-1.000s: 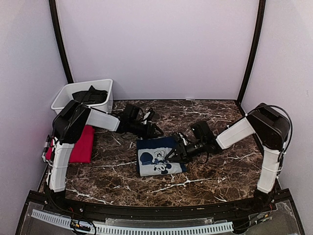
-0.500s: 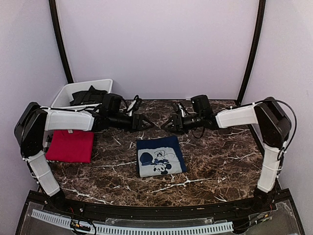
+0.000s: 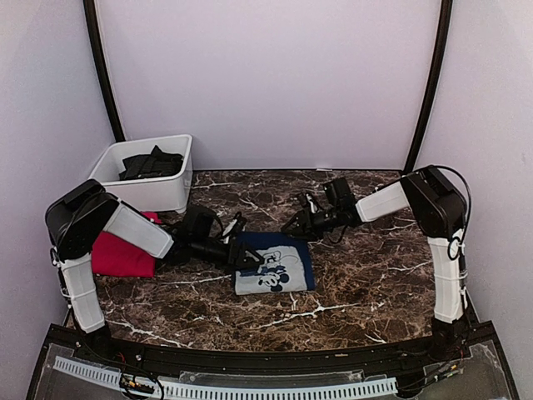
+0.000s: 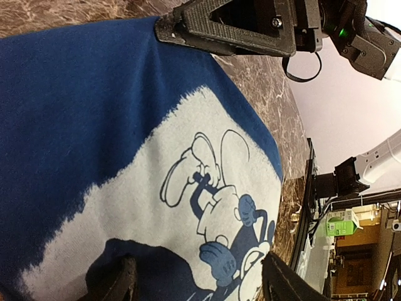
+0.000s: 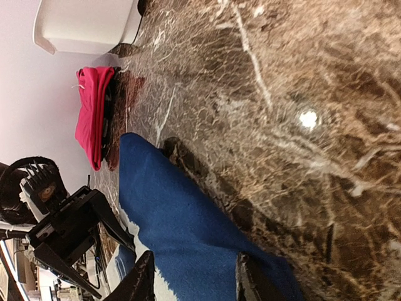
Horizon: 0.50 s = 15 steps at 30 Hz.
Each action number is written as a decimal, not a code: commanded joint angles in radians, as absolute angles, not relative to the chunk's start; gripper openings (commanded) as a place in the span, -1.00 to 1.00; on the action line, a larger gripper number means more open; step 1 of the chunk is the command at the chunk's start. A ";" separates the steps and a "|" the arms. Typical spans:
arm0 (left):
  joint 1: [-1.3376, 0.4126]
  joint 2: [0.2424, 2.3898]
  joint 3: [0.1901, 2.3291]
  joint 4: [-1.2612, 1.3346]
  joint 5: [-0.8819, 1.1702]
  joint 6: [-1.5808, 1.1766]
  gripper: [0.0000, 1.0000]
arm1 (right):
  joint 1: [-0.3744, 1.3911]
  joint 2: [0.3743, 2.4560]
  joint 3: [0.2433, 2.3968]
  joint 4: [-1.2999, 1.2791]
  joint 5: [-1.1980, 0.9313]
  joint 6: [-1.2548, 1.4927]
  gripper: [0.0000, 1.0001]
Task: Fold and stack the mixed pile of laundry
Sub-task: Smooth out the square-folded T-shirt at the center of the board, then pick up the square-folded T-shirt from the center of the board.
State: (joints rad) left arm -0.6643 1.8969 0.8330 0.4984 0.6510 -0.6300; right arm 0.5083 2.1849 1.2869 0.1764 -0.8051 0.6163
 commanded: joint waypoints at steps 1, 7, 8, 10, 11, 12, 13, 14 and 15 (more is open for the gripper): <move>-0.636 1.903 0.819 0.446 0.575 -0.603 0.35 | 0.481 2.189 1.343 0.113 -0.765 0.593 -0.16; -0.707 1.651 0.887 0.146 0.372 -0.369 0.44 | 0.484 1.939 1.254 0.083 -0.829 0.607 -0.07; -0.729 1.603 0.891 0.102 0.348 -0.346 0.43 | 0.485 1.890 1.227 0.068 -0.825 0.609 -0.06; -0.764 1.554 0.903 0.047 0.279 -0.245 0.38 | 0.488 1.799 1.162 0.034 -0.801 0.607 -0.06; -0.780 1.544 0.915 0.029 0.231 -0.221 0.33 | 0.488 1.763 1.125 0.016 -0.788 0.609 -0.05; -0.812 1.534 0.924 -0.003 0.207 -0.167 0.31 | 0.486 1.729 1.089 0.005 -0.778 0.613 -0.05; -0.847 1.537 0.944 -0.020 0.171 -0.140 0.26 | 0.485 1.699 1.054 0.004 -0.774 0.617 -0.06; -0.866 1.542 0.958 -0.054 0.133 -0.088 0.23 | 0.486 1.674 1.015 0.003 -0.775 0.625 -0.05; -0.900 1.559 0.990 -0.087 0.113 -0.063 0.16 | 0.486 1.648 0.978 0.004 -0.776 0.637 -0.06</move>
State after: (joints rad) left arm -0.8127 1.5528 0.9230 0.0998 0.2829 -0.2722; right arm 0.4877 1.7130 1.1038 0.0521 -0.7879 0.6121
